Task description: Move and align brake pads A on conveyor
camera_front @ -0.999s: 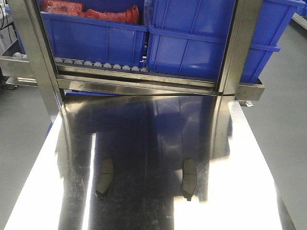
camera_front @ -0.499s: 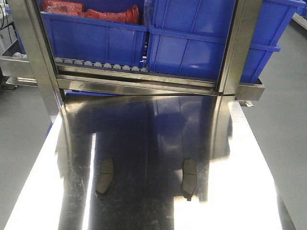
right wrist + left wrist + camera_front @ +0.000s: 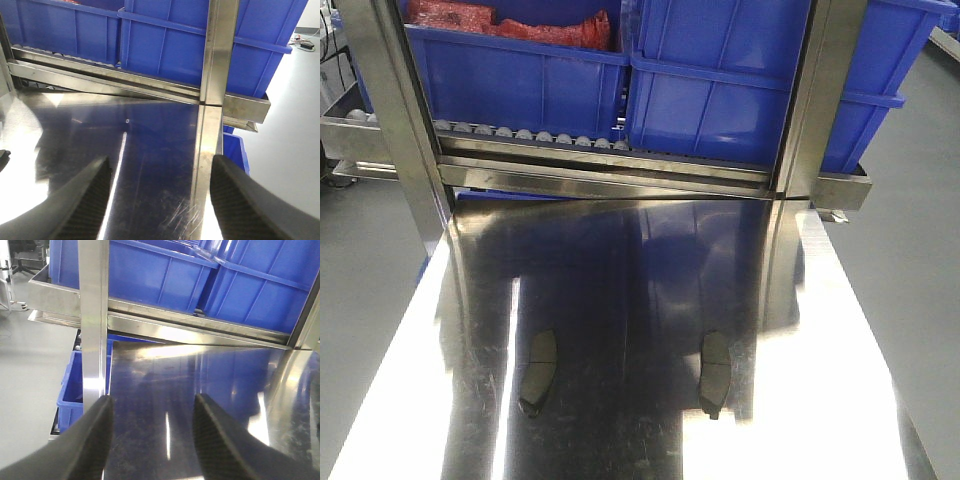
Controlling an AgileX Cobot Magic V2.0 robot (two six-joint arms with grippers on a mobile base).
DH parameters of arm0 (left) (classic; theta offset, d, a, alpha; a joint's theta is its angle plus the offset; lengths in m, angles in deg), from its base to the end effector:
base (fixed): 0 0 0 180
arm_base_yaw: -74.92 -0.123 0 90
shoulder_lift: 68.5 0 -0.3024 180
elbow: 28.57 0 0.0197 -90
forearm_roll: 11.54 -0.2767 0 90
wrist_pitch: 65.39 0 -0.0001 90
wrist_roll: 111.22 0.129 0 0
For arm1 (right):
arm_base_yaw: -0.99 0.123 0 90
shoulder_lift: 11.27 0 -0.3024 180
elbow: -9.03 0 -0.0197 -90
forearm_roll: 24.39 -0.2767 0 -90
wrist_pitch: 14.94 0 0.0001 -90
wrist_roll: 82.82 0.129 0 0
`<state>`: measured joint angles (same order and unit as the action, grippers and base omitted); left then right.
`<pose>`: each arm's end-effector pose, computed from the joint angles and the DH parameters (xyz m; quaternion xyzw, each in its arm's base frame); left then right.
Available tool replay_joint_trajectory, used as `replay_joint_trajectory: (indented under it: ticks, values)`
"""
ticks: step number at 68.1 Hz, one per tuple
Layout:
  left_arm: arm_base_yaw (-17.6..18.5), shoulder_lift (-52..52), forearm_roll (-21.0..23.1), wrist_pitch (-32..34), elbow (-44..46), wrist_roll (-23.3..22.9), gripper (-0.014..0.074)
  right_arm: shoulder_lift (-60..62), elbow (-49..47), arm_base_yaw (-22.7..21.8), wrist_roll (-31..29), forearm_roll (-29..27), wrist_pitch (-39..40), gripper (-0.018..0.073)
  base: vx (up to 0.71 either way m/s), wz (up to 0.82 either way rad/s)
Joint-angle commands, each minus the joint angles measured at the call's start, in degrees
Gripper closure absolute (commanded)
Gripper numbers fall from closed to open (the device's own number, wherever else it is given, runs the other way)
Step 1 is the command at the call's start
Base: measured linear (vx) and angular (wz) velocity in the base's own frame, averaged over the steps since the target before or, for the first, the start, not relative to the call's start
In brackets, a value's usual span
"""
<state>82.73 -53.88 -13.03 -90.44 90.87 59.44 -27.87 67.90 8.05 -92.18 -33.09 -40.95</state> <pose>0.0961 -0.0117 0.2662 -0.0047 0.7673 -0.0840 0.6358 0.0975 0.0207 0.2727 -0.0788 0.7687 0.0562 0.6323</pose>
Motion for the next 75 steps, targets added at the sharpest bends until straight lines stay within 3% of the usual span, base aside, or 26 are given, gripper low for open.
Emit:
replay_joint_trajectory:
  ticks: [1, 16, 37, 50, 60, 68, 75]
  values:
    - [0.1, 0.9, 0.2, 5.3, 1.5, -0.8, 0.0245, -0.8, -1.5, -0.2, -0.4, 0.0, 4.2, 0.0127, 0.00, 0.00]
    - [0.1, 7.0, -0.1, 4.7, 5.0, -0.6, 0.0245, -0.8, -1.5, -0.2, -0.4, 0.0, 4.2, 0.0127, 0.00, 0.00]
    - [0.1, 37.4, -0.1, -10.8, 23.6, -0.4, 0.0245, -0.8, -1.5, -0.2, -0.4, 0.0, 4.2, 0.0127, 0.00, 0.00]
    - [0.1, 53.9, 0.1, -15.0, 31.2, 6.0, 0.0245, -0.8, -1.5, -0.2, -0.4, 0.0, 4.2, 0.0127, 0.00, 0.00]
    - [0.3, 66.0, 1.5, -19.5, 37.0, 6.9, 0.0245, -0.8, -1.5, -0.2, -0.4, 0.0, 4.2, 0.0127, 0.00, 0.00]
    - [2.9, 72.7, 3.3, -21.0, 41.1, 6.9, 0.0245, -0.8, -1.5, -0.2, -0.4, 0.0, 4.2, 0.0127, 0.00, 0.00]
    - [7.1, 76.7, 3.3, -20.3, 43.7, 5.9, 0.0245, -0.8, -1.5, -0.2, -0.4, 0.0, 4.2, 0.0127, 0.00, 0.00]
